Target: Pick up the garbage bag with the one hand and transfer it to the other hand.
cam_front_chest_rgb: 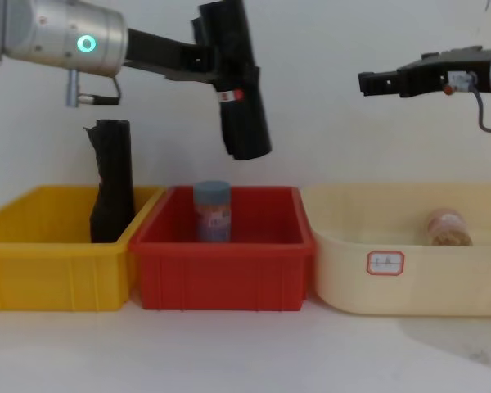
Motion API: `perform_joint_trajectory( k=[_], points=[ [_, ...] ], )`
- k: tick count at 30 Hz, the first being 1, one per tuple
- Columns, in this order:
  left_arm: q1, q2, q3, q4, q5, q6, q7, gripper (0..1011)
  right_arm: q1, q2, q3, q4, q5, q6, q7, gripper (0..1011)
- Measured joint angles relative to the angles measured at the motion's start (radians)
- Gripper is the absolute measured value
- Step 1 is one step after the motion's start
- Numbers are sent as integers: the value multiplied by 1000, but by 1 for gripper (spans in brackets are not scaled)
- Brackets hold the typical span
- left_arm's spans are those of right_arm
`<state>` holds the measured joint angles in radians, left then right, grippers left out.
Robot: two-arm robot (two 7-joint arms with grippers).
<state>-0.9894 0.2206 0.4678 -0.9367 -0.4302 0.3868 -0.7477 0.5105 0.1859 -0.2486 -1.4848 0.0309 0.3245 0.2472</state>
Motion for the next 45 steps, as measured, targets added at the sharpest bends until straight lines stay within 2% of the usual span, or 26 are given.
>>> perform_joint_trajectory(
  k=[5,11,12,18,22,25,30,38,42,45],
  points=[
    [-61,-26,49,84,19,-43,-69,407,-23,-4,20,-8,34,-6,13,1000],
    [-105,-40,96,142,45,-82,-115,407,-58,-5,57,-31,110,-31,61,1000],
    [-113,-41,105,150,52,-91,-123,407,-58,-5,57,-31,110,-31,61,1000],
    [-130,-42,132,173,67,-115,-137,407,-91,-7,96,-59,196,-63,120,1000],
    [-135,-40,146,181,75,-130,-139,407,-104,-10,114,-74,233,-75,144,1000],
    [-137,-39,152,183,79,-137,-139,407,-117,-17,134,-88,283,-88,175,1000],
    [-137,-35,162,183,82,-146,-138,407,-124,-25,149,-99,334,-101,207,1000],
    [-141,-30,176,180,83,-145,-137,407,-117,-26,142,-103,358,-113,232,1000],
    [-147,-30,180,180,81,-125,-137,407,-103,-20,123,-98,349,-118,234,999],
    [-156,-31,186,184,77,-88,-142,407,-91,-15,106,-90,333,-122,232,1000]
  ],
)
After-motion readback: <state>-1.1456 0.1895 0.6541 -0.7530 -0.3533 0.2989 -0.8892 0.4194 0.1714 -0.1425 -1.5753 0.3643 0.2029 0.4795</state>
